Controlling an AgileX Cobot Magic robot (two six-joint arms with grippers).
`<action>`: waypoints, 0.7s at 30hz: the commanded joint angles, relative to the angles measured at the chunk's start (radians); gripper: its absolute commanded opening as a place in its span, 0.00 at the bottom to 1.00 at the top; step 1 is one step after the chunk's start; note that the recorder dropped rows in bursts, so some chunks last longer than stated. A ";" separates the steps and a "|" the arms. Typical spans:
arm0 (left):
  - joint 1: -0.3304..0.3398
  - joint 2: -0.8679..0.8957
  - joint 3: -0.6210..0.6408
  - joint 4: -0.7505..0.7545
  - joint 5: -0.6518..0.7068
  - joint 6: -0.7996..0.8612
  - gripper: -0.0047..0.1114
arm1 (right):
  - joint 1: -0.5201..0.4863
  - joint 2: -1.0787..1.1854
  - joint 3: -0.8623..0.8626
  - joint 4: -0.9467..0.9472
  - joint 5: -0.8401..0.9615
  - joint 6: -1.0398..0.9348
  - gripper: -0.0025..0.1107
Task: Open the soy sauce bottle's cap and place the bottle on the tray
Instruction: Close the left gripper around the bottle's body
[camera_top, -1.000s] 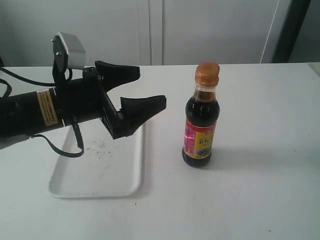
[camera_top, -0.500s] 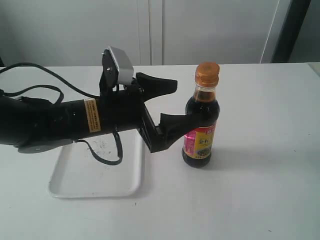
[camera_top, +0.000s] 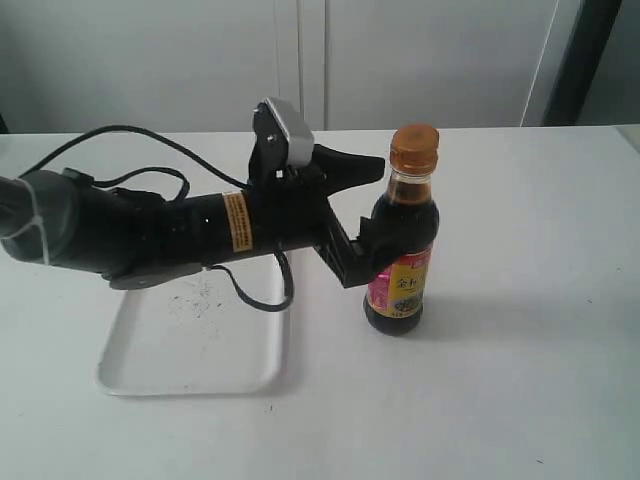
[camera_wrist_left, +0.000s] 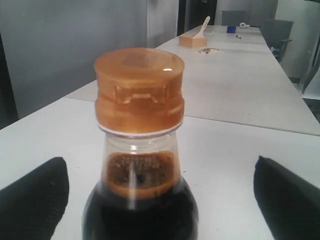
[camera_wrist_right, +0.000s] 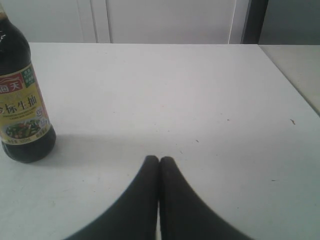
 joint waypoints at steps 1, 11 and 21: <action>-0.020 0.051 -0.049 -0.007 -0.010 -0.014 0.94 | 0.000 -0.005 0.005 0.000 -0.012 0.002 0.02; -0.020 0.149 -0.132 -0.022 -0.010 -0.028 0.94 | 0.000 -0.005 0.005 0.000 -0.012 0.002 0.02; -0.041 0.233 -0.210 -0.028 -0.010 -0.041 0.94 | 0.000 -0.005 0.005 0.000 -0.012 0.002 0.02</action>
